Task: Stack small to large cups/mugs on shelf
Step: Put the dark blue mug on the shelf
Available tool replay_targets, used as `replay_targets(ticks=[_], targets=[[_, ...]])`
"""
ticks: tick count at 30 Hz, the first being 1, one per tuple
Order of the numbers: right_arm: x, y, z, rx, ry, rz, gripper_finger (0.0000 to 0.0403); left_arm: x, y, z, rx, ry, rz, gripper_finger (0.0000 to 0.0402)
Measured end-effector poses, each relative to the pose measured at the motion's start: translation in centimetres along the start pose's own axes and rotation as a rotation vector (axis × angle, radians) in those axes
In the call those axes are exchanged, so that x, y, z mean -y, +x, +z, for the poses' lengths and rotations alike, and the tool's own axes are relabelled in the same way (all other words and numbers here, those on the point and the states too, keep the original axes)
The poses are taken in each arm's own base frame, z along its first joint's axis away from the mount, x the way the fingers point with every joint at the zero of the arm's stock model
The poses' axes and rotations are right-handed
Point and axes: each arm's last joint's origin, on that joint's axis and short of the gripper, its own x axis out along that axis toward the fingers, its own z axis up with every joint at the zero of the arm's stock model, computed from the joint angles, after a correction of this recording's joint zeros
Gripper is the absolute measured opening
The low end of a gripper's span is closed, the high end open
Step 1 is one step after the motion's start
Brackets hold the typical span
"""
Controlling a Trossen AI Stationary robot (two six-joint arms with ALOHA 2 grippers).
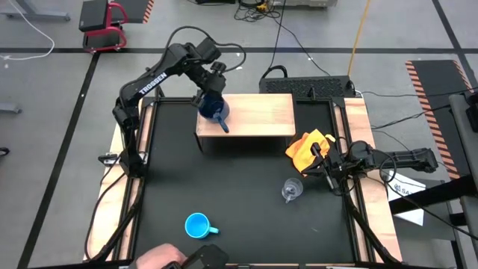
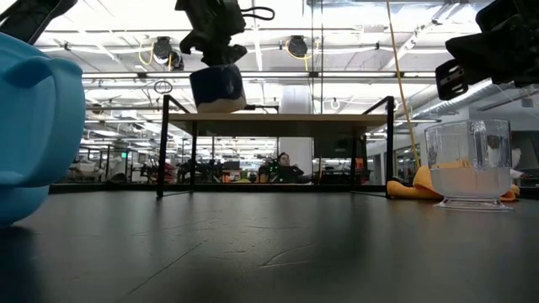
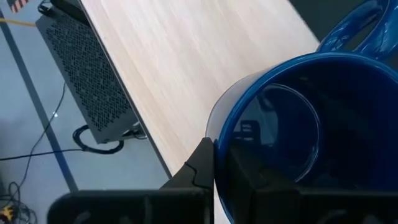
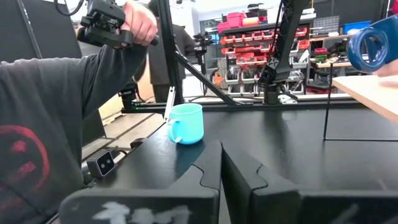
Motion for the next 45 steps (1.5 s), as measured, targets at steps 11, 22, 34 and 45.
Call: replay_targets(ticks=[11,22,34,45], targets=[[0.0,0.0,0.0,0.000,-0.012,0.000,0.0000,0.1,0.0,0.0,0.020,-0.022,-0.017,0.0016],[0.0,0.0,0.0,0.000,-0.018,0.000,0.0000,0.2,0.0,0.0,0.035,-0.037,-0.037,0.0016],[0.0,0.0,0.0,-0.001,-0.018,0.000,0.0000,0.3,0.9,-0.6,-0.024,-0.055,-0.049,0.0016],[0.0,0.0,0.0,-0.002,-0.017,0.000,0.0000,0.2,1.3,-1.1,-0.022,-0.069,-0.049,0.0016]])
